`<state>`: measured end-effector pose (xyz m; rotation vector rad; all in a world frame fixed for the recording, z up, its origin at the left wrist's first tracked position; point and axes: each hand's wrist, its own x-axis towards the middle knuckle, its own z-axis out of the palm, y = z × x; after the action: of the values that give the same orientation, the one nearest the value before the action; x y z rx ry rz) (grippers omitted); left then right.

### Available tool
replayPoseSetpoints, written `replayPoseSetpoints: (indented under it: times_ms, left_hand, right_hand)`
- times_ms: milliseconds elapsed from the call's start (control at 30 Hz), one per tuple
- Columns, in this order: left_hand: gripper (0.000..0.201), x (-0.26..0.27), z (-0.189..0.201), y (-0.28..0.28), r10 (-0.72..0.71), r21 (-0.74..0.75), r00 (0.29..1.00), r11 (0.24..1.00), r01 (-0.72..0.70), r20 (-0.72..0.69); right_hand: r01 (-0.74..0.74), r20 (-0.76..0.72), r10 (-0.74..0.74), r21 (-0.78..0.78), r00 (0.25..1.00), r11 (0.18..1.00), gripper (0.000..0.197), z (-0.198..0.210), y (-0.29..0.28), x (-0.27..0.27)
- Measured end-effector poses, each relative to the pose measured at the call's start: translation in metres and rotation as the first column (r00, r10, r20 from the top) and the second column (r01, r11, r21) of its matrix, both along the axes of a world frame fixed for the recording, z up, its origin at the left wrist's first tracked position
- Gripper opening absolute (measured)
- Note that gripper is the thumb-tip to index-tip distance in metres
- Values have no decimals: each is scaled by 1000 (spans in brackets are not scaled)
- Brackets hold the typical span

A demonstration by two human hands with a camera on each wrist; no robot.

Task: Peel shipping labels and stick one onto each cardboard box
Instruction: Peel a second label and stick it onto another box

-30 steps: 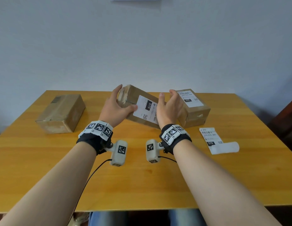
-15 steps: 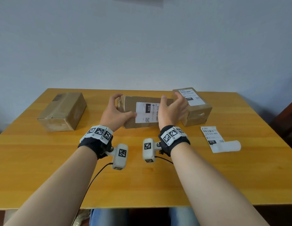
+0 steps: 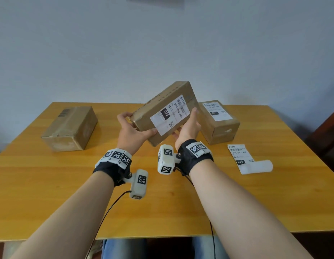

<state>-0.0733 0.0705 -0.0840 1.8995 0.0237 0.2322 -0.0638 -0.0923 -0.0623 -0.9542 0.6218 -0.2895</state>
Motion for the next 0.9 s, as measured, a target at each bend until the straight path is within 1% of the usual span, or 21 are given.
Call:
replayPoseSetpoints:
  times_ms: [67,133,233,333,400,467,567,600,667,733,767,800,833,867,900]
  left_hand:
    - [88,1,1,-1,4,-5,1000,1000,-4,9]
    - [87,1,1,-1,5,0,1000,1000,-5,14]
    - [87,2,-1,-2,-3,18,1000,1000,3,15]
    - [86,2,-4,-3,-8,17,1000,1000,8,17]
    - [86,1,-5,-3,-7,22,1000,1000,7,14]
    - [88,-1,-6,-3,-15,36,1000,999,14,14]
    - [89,-5,-8,-6,-52,75,998,996,50,22]
    - [88,-6,-10,-7,-73,100,997,993,70,31]
    - [82,-8,-12,-8,-102,119,994,988,95,50]
    - [76,-8,-14,-6,-105,118,993,988,97,62]
    - [76,-8,-14,-5,-116,123,991,987,108,65]
    - [80,-9,-13,-3,-137,133,988,983,128,66]
    - [89,-9,-12,-2,-165,153,984,976,154,67]
    - [99,-10,-11,-2,-194,185,979,966,178,69]
    - [105,-11,-10,-2,-214,233,974,954,191,78]
  right_hand:
    - [-67,1,67,-44,998,997,44,1,4,-2]
    - [-116,1,116,-69,993,991,57,1,6,-4]
    - [-153,-3,153,-95,988,984,69,-2,9,-4]
    - [-167,-5,167,-96,986,981,74,-4,10,-3]
    - [-136,11,137,-60,991,989,69,-4,8,0]
    - [-85,23,85,8,996,996,64,-4,7,3]
    - [-45,31,42,101,999,994,66,-2,7,7]
    - [-31,22,28,107,999,994,66,-1,7,8]
    - [-6,-3,6,72,1000,997,66,0,6,11]
    - [17,-18,-17,36,1000,999,59,3,5,13]
    - [35,-26,-34,22,999,999,56,5,5,14]
    - [53,-35,-52,15,998,998,57,6,4,15]
    - [67,-44,-67,5,997,998,61,7,4,16]
    - [80,-52,-80,-5,995,997,65,7,3,18]
    - [90,-62,-91,-15,994,996,69,7,3,19]
